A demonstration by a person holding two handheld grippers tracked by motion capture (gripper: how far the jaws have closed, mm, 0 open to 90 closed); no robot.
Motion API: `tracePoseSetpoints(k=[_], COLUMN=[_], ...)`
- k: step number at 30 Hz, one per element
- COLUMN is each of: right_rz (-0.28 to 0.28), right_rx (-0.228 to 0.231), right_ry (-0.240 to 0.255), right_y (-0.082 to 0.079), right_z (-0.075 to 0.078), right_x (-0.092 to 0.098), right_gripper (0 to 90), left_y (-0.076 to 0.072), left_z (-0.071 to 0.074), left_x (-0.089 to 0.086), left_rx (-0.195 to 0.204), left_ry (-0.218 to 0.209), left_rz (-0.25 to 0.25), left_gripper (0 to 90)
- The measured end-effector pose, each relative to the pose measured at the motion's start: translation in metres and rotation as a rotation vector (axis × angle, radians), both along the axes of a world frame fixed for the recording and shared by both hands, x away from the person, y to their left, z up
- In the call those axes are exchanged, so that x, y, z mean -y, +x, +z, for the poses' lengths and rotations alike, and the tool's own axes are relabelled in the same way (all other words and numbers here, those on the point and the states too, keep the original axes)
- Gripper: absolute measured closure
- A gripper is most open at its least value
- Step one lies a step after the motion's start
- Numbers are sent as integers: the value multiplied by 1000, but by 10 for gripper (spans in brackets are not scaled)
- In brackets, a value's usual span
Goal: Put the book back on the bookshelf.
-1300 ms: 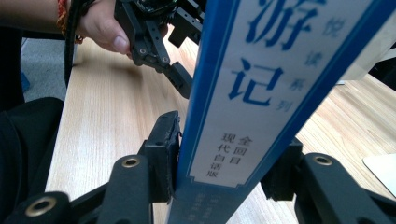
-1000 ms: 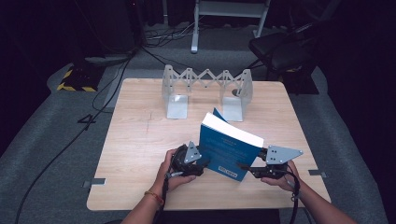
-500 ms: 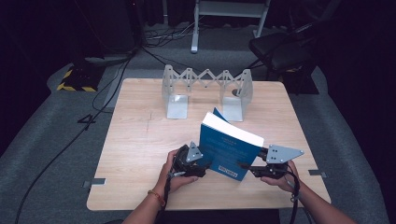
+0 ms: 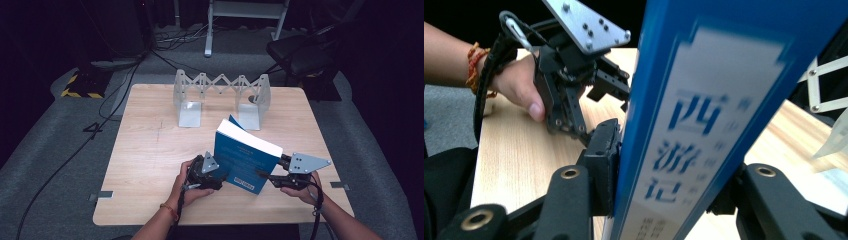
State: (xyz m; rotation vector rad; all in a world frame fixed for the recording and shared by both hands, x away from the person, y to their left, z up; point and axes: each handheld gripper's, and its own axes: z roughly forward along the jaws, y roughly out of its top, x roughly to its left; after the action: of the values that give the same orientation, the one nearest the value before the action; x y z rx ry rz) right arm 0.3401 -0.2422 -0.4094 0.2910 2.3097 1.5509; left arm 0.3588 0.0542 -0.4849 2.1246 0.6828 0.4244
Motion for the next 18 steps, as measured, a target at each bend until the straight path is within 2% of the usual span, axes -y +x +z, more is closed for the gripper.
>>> tracePoseSetpoints(k=[4, 9, 18], right_rz=[-14, -28, -48], right_rx=[23, 39, 53], right_ry=[-1, 14, 16], right_y=[-3, -6, -8], right_z=[5, 10, 16], right_x=[1, 4, 6], right_gripper=[567, 565, 563], left_y=[0, -2, 1], left_z=[0, 0, 0], left_x=[4, 10, 15], left_rx=[5, 36, 42], left_ry=[1, 12, 18], left_rz=[-1, 14, 4], left_gripper=[254, 255, 254])
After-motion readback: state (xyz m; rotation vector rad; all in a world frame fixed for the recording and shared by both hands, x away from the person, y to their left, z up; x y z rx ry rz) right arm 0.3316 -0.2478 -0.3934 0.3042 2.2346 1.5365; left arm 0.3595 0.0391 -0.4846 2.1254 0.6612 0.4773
